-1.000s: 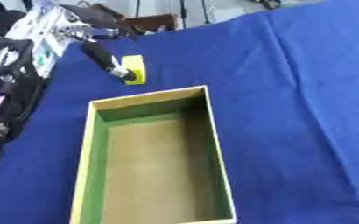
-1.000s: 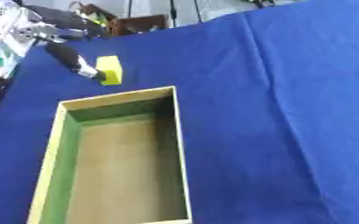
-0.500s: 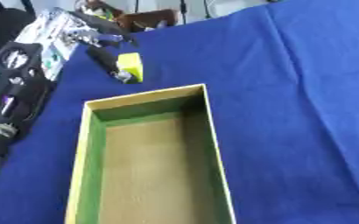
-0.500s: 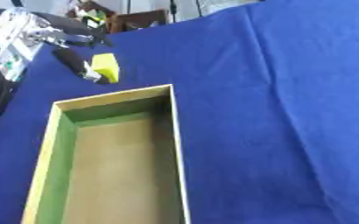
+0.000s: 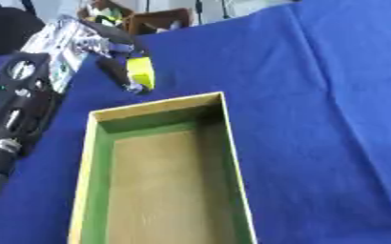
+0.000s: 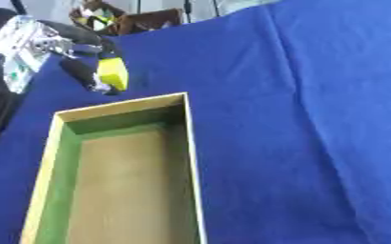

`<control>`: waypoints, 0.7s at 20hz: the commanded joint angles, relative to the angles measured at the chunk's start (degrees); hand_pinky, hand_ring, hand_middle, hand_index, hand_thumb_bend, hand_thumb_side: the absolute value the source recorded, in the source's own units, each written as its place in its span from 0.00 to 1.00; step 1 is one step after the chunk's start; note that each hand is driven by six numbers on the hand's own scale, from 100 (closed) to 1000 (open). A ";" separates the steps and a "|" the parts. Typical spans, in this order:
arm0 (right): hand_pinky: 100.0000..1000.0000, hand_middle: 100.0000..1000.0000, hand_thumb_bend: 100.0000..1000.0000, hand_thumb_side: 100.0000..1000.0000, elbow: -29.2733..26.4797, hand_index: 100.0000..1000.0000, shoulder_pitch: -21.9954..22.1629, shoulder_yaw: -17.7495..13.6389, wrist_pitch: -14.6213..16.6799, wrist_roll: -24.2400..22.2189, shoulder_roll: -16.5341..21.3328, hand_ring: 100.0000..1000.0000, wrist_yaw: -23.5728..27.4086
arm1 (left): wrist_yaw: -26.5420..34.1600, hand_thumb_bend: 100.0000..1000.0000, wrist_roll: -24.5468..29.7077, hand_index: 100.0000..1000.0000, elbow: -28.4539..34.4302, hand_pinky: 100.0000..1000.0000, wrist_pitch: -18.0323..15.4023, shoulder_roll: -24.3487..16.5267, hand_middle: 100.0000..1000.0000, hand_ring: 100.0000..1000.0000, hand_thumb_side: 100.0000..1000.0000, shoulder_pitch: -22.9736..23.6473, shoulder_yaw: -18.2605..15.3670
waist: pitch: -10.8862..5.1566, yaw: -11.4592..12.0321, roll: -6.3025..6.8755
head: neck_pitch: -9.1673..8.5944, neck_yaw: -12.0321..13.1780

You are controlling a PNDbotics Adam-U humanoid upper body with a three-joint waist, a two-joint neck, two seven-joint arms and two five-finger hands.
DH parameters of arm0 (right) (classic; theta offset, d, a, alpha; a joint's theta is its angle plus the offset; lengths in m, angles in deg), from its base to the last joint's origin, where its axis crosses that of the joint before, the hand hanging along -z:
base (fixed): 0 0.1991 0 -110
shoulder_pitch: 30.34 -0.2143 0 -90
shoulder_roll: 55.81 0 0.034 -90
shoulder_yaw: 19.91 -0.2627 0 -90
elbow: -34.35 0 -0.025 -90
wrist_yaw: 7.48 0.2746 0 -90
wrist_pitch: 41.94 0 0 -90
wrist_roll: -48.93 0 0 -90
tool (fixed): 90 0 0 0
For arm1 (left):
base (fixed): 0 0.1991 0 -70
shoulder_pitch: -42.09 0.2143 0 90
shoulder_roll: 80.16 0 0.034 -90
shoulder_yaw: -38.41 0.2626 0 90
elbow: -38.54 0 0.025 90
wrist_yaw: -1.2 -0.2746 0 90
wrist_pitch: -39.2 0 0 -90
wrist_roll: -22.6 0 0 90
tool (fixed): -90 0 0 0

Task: Pick up objects on the table and place them in the box.

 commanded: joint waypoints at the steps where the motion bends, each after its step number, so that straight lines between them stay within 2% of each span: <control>1: 0.49 0.54 0.27 0.76 -1.00 0.85 -0.50 -0.04 -0.07 -0.06 0.71 0.59 -0.52 | -0.33 0.32 2.82 1.00 0.45 0.71 -2.40 -2.17 0.93 0.83 0.65 -1.28 -1.35 | -1.00 -0.08 -0.50 | -0.95 0.24; 9: 0.49 0.54 0.29 0.78 -1.00 0.85 -0.31 -0.02 -0.36 -0.19 0.55 0.59 -0.97 | 0.50 0.22 1.66 1.00 0.93 0.70 -1.83 -2.39 0.92 0.82 0.62 -1.41 -1.95 | -0.44 -0.27 -0.55 | -1.67 0.33; 14: 0.49 0.54 0.29 0.78 -1.00 0.85 -0.19 0.03 -0.58 -0.32 0.47 0.59 -1.21 | 2.06 0.18 2.16 0.97 1.63 0.68 -1.70 -2.85 0.87 0.79 0.60 -1.85 -1.64 | -0.28 -0.12 -0.42 | -1.41 0.37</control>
